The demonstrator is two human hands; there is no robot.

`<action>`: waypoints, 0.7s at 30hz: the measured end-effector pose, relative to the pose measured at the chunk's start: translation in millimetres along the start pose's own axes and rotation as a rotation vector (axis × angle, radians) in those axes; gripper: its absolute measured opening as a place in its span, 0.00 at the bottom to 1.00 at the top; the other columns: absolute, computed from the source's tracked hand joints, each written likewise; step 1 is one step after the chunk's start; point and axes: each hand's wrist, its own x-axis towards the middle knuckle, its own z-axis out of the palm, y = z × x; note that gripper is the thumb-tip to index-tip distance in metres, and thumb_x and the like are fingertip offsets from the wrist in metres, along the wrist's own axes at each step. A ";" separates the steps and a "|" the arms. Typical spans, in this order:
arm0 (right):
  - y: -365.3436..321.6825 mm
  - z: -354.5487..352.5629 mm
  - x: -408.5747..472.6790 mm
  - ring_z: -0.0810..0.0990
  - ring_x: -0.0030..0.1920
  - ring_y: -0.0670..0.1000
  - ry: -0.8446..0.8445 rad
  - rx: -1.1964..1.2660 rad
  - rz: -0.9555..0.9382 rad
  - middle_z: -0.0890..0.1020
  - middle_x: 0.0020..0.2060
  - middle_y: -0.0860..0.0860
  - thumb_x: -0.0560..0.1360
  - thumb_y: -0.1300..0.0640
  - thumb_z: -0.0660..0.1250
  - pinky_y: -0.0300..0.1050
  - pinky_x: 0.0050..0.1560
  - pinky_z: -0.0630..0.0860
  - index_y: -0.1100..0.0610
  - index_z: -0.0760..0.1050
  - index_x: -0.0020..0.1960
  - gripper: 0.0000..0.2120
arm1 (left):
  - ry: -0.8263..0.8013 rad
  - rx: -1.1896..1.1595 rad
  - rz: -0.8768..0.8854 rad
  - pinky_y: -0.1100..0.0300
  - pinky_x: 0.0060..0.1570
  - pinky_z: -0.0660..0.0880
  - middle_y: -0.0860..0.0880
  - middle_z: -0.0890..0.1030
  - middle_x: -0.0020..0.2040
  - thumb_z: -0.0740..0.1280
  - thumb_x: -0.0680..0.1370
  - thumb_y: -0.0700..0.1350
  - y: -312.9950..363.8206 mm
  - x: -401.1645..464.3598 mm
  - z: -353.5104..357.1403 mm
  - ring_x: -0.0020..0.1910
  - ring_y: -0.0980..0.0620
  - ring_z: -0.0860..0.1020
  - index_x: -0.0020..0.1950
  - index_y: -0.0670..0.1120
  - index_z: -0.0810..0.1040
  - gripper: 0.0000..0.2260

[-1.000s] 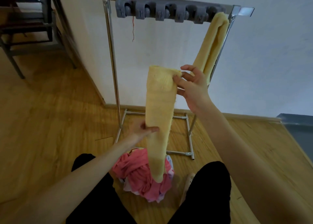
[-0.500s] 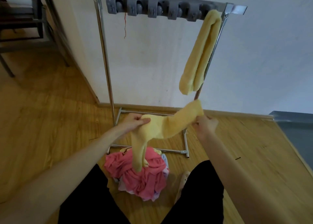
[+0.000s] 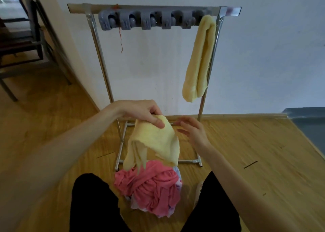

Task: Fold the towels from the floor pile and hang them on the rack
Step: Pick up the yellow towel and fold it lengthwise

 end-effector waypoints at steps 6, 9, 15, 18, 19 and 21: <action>-12.2 10.7 1.7 0.74 0.63 0.64 -0.499 0.026 0.029 0.77 0.59 0.66 0.71 0.67 0.62 0.56 0.66 0.70 0.65 0.73 0.63 0.20 | -0.006 -0.001 0.005 0.64 0.41 0.74 0.56 0.83 0.42 0.71 0.75 0.51 -3.9 1.7 3.4 0.43 0.58 0.80 0.46 0.50 0.84 0.06; -11.1 8.4 3.0 0.77 0.58 0.64 -0.520 -0.092 0.020 0.80 0.53 0.63 0.70 0.60 0.70 0.57 0.63 0.70 0.65 0.78 0.56 0.15 | -0.012 -0.031 -0.013 0.65 0.40 0.75 0.54 0.84 0.43 0.71 0.75 0.50 -8.3 2.9 6.5 0.44 0.56 0.81 0.47 0.49 0.84 0.06; -29.3 -25.7 5.7 0.78 0.38 0.46 -0.525 -0.190 -0.005 0.80 0.36 0.50 0.75 0.61 0.68 0.37 0.41 0.74 0.62 0.76 0.43 0.04 | 0.077 -0.060 -0.024 0.66 0.38 0.73 0.49 0.82 0.38 0.72 0.71 0.54 -17.7 13.1 10.4 0.39 0.55 0.79 0.43 0.45 0.84 0.12; -34.2 -58.8 12.2 0.79 0.42 0.50 -0.385 -0.186 -0.059 0.80 0.40 0.53 0.75 0.58 0.68 0.42 0.46 0.74 0.66 0.77 0.48 0.09 | 0.123 -0.132 0.009 0.66 0.40 0.74 0.53 0.83 0.42 0.72 0.71 0.53 -25.0 16.6 8.4 0.42 0.54 0.81 0.47 0.51 0.83 0.08; -34.4 -69.8 14.2 0.78 0.43 0.52 -0.318 -0.187 -0.076 0.80 0.41 0.54 0.75 0.58 0.68 0.46 0.49 0.74 0.66 0.77 0.49 0.10 | 0.141 -0.162 0.032 0.66 0.41 0.74 0.54 0.83 0.45 0.71 0.73 0.50 -25.4 17.4 7.1 0.45 0.54 0.81 0.52 0.51 0.81 0.08; -36.1 -87.7 16.9 0.78 0.43 0.50 -0.209 -0.223 -0.130 0.80 0.41 0.53 0.76 0.61 0.68 0.46 0.49 0.73 0.63 0.76 0.48 0.05 | 0.139 -0.226 0.066 0.64 0.43 0.76 0.54 0.81 0.50 0.68 0.76 0.44 -22.1 19.8 2.6 0.48 0.54 0.81 0.60 0.51 0.75 0.13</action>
